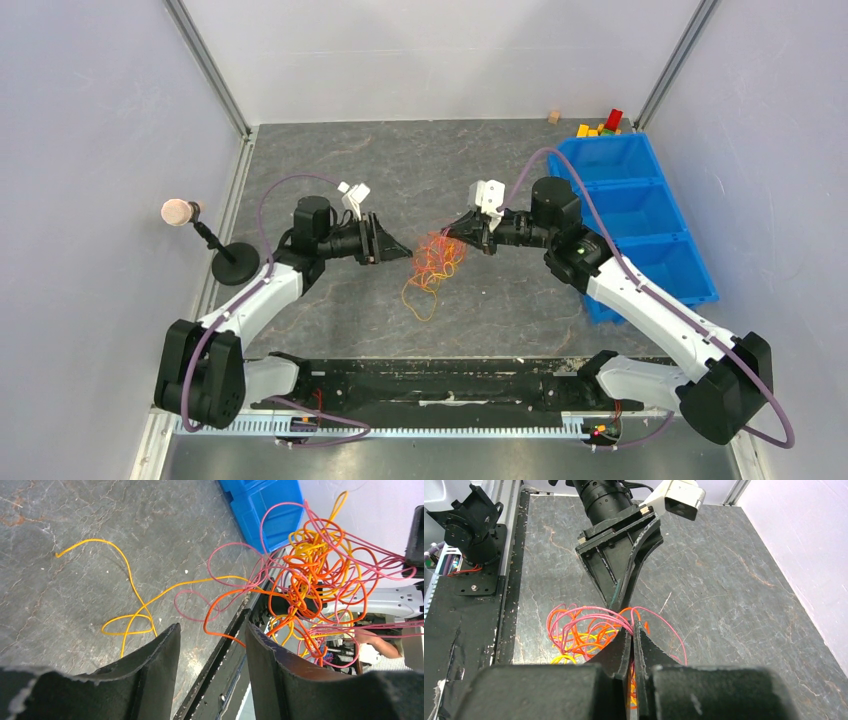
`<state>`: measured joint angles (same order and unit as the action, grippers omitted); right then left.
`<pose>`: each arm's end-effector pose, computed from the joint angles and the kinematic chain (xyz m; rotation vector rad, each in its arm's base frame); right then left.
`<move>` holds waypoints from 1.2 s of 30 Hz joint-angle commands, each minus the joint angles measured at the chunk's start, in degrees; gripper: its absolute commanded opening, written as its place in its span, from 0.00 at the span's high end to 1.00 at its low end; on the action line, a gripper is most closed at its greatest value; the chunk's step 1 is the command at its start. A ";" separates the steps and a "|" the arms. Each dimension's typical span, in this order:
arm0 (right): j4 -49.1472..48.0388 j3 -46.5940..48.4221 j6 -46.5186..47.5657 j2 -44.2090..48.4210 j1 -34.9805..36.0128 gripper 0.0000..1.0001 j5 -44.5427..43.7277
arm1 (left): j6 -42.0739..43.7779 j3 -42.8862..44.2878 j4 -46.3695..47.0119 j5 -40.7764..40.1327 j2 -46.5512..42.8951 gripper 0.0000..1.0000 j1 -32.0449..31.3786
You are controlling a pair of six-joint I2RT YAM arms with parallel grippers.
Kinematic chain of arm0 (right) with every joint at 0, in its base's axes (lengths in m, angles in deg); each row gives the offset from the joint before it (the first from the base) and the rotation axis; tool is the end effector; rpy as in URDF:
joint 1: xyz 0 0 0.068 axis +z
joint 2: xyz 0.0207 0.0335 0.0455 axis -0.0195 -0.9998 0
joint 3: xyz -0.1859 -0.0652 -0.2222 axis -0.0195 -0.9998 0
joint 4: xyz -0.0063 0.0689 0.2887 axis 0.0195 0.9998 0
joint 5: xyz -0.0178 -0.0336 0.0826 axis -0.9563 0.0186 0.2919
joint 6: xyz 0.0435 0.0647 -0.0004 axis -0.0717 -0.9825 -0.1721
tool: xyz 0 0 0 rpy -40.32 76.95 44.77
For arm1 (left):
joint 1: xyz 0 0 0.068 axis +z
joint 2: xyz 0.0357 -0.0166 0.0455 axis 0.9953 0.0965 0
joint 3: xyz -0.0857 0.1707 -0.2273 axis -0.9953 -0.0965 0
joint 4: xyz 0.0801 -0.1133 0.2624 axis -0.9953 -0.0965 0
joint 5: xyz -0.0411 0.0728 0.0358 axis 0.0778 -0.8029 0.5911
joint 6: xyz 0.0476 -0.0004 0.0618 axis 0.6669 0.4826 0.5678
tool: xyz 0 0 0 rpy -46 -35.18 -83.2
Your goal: Untangle the cables
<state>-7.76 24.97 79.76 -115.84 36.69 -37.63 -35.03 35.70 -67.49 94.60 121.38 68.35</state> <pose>0.2270 0.2171 0.3581 -1.2259 1.2972 0.8903 0.2685 -0.1302 0.2303 0.2632 2.1395 -1.3995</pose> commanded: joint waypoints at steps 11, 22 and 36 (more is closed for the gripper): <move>-4.04 2.19 -4.36 0.30 0.97 1.00 -0.16 | 8.44 5.27 -5.10 -9.63 2.96 0.49 -6.29; 8.44 -0.83 -1.95 2.20 -1.49 1.00 -9.93 | 19.73 9.17 -20.28 -30.73 1.96 0.98 -1.90; 31.04 -6.06 13.98 11.74 -15.96 1.00 -12.59 | 32.94 19.74 -25.59 -44.95 10.56 0.98 10.92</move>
<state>16.02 19.86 87.22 -106.97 24.21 -47.43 -8.47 50.58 -93.58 55.63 129.64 77.92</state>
